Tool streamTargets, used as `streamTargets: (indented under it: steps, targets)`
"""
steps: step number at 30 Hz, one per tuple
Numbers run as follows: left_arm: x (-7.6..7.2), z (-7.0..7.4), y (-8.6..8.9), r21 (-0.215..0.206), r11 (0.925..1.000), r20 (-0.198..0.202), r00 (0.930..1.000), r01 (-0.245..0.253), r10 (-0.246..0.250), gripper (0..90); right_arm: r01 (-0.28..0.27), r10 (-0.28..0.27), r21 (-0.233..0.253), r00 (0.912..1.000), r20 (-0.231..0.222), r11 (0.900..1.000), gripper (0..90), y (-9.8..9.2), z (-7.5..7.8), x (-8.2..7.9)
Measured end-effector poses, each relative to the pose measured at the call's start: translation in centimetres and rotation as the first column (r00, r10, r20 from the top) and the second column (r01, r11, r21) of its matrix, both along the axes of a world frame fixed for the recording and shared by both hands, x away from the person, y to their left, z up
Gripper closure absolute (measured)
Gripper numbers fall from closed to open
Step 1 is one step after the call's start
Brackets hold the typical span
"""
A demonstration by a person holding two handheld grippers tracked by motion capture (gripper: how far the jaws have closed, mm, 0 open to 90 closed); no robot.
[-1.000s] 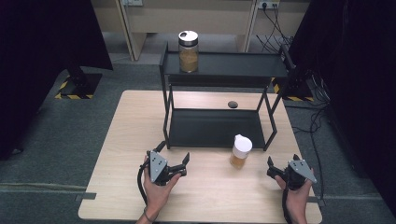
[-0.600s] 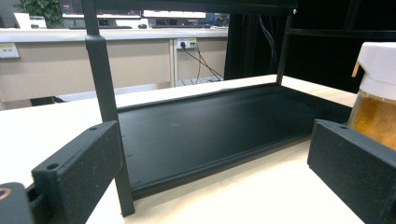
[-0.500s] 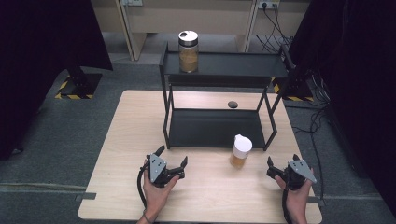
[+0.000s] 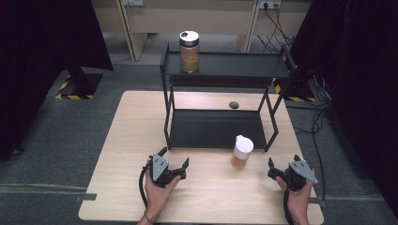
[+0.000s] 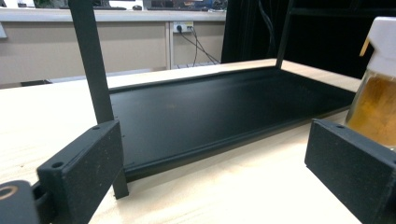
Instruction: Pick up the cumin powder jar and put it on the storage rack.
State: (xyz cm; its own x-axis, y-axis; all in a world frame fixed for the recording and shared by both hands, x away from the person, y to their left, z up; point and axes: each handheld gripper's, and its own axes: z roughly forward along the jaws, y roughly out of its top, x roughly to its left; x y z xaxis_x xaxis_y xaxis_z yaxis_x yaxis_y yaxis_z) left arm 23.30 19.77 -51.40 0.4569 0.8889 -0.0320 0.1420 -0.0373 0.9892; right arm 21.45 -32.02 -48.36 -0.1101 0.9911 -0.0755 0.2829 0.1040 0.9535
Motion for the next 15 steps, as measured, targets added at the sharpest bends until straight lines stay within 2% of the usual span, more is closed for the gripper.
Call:
streamTargets:
  steps: [6,10,15]
  targets:
    - [0.1,0.17,-0.07,0.001,1.0,-0.012,0.9999,-0.005,0.005,3.8,-0.001,0.001,-0.008,1.0,-0.002,1.0,2.0,0.14,0.03,0.01]
    - [0.0,0.28,-0.4,0.02,0.9997,-0.009,0.9999,-0.012,0.013,2.6,-0.004,0.004,-0.017,1.0,-0.001,1.0,2.0,0.22,0.03,0.01]
    - [0.05,0.24,-0.25,0.004,0.9999,-0.015,0.9998,-0.016,0.016,2.6,-0.004,0.004,-0.014,1.0,-0.001,1.0,2.0,0.18,0.02,0.0]
